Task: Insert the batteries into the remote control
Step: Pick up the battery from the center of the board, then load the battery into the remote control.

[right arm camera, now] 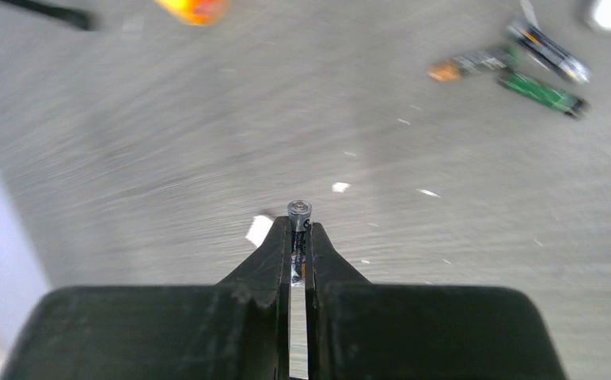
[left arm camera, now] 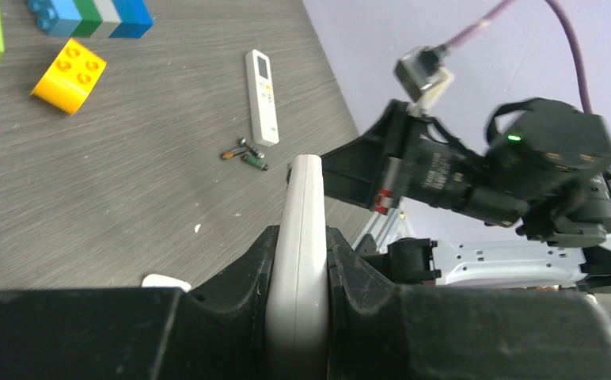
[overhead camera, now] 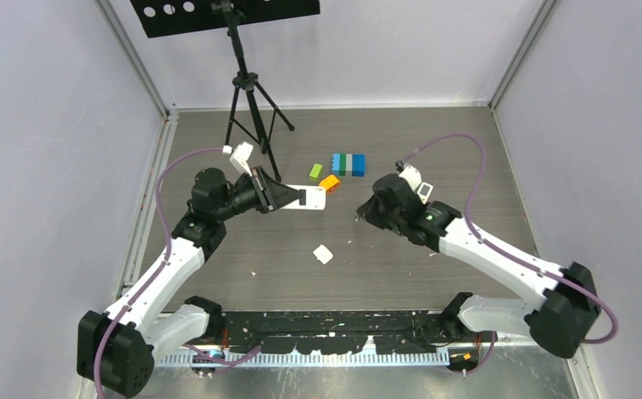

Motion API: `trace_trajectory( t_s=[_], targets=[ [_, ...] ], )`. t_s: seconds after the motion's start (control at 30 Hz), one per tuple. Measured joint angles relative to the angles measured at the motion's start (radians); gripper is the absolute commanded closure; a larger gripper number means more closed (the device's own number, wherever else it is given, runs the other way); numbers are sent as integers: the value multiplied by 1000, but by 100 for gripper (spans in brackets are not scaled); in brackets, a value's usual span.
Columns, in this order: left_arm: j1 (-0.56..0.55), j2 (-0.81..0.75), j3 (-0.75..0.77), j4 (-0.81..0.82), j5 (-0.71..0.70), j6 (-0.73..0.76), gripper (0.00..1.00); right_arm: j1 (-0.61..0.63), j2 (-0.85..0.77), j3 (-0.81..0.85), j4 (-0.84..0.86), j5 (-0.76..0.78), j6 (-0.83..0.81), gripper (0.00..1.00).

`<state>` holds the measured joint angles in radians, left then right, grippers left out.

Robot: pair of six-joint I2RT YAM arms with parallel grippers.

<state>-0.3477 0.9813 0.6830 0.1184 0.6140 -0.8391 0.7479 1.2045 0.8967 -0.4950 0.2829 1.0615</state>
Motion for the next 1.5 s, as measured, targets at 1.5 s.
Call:
trace_trajectory(
  t_s=[1.5],
  targets=[
    [0, 21, -99, 458, 33, -394, 100, 245, -31, 151, 486, 72, -675, 84]
  ],
)
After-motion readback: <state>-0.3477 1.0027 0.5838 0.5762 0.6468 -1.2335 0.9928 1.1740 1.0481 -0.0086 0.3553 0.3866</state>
